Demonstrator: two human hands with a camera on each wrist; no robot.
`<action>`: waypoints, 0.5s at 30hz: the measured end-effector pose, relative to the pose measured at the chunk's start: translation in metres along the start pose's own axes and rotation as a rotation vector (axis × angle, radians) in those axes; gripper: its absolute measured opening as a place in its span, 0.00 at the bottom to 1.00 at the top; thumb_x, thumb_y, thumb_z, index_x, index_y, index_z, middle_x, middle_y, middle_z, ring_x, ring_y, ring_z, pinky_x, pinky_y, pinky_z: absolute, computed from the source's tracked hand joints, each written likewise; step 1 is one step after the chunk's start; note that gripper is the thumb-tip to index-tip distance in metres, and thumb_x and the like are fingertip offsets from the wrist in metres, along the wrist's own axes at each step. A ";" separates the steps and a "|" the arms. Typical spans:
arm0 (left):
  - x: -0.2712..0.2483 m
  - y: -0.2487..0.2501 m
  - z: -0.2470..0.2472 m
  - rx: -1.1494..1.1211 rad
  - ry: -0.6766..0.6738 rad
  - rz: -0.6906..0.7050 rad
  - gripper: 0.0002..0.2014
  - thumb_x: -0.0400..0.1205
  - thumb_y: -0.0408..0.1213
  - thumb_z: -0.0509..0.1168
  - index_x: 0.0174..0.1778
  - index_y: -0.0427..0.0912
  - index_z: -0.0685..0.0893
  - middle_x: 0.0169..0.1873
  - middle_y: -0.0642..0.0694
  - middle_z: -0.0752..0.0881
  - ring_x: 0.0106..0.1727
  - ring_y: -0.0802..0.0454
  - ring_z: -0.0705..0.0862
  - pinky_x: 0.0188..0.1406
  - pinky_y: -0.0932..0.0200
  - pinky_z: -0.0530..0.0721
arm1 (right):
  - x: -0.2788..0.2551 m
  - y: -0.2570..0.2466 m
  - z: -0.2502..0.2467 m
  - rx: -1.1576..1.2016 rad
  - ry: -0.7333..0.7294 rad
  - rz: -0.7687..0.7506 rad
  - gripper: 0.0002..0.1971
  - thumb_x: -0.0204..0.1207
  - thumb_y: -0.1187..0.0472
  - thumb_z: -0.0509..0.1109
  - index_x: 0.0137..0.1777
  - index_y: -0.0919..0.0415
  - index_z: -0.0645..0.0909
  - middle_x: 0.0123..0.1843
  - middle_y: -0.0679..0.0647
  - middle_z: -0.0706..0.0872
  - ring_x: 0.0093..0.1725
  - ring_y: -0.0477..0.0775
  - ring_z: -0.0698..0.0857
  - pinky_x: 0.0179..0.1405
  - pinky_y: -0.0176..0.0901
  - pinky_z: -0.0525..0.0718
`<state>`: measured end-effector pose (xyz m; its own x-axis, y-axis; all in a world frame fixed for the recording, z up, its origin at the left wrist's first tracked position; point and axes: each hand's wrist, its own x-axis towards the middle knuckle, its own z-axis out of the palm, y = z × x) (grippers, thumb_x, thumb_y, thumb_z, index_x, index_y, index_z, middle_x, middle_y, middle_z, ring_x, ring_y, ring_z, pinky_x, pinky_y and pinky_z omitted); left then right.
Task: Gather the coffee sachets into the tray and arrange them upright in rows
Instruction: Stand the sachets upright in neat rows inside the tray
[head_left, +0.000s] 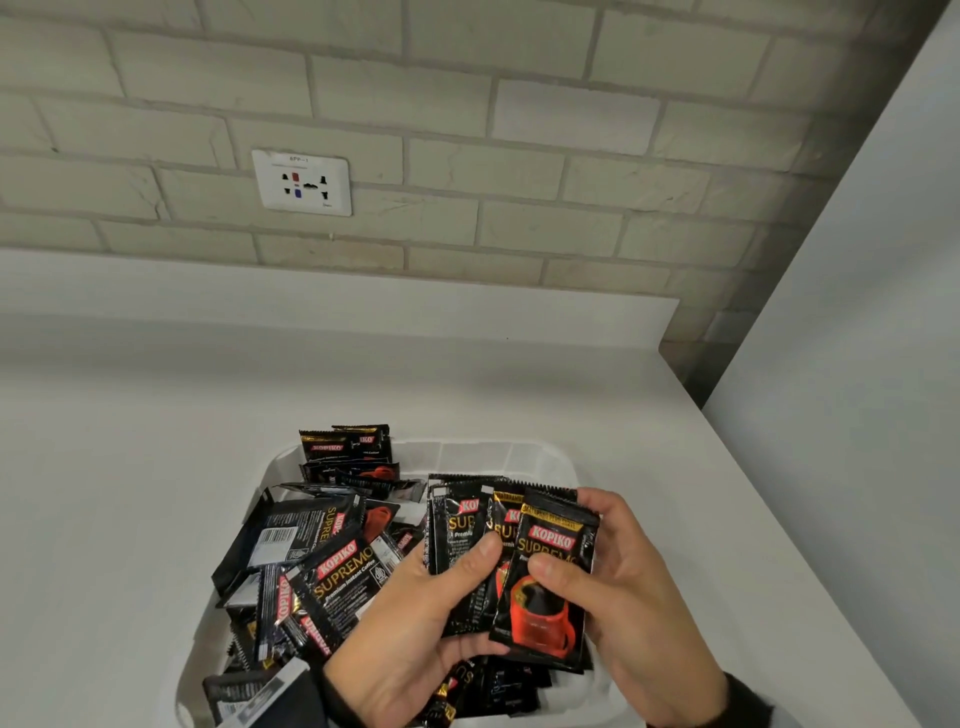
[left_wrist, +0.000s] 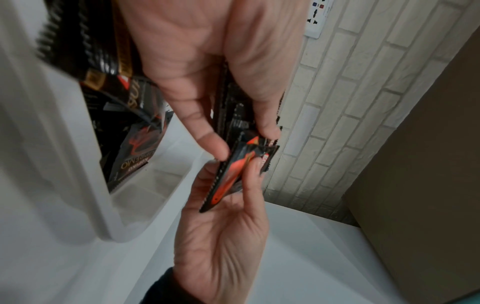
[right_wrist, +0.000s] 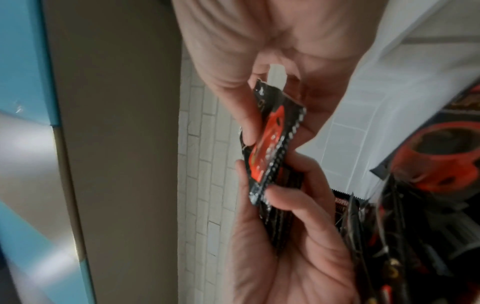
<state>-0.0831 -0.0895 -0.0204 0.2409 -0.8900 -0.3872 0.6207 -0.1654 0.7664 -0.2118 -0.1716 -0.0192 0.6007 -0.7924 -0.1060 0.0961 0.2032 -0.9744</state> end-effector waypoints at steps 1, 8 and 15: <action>0.000 0.000 -0.001 -0.004 0.005 -0.003 0.20 0.63 0.37 0.71 0.50 0.35 0.83 0.33 0.37 0.89 0.26 0.46 0.87 0.14 0.59 0.83 | 0.000 0.000 -0.001 0.035 -0.005 0.016 0.28 0.55 0.72 0.81 0.55 0.59 0.76 0.46 0.54 0.90 0.45 0.56 0.89 0.43 0.49 0.87; 0.001 0.003 -0.003 0.041 0.007 0.043 0.17 0.62 0.34 0.71 0.48 0.40 0.84 0.34 0.43 0.91 0.29 0.50 0.89 0.16 0.60 0.83 | 0.001 -0.006 0.000 0.127 0.018 0.055 0.21 0.56 0.69 0.73 0.52 0.63 0.79 0.44 0.58 0.90 0.43 0.58 0.89 0.36 0.48 0.87; 0.001 0.002 -0.003 0.154 -0.027 0.094 0.20 0.57 0.27 0.72 0.46 0.38 0.82 0.33 0.43 0.91 0.29 0.50 0.88 0.18 0.61 0.84 | 0.000 0.001 0.004 0.119 0.063 0.048 0.27 0.59 0.72 0.78 0.58 0.60 0.75 0.49 0.61 0.89 0.49 0.61 0.88 0.45 0.52 0.87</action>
<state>-0.0797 -0.0890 -0.0210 0.2709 -0.9155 -0.2974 0.4743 -0.1418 0.8688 -0.2089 -0.1692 -0.0198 0.5560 -0.8141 -0.1677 0.1640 0.3053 -0.9381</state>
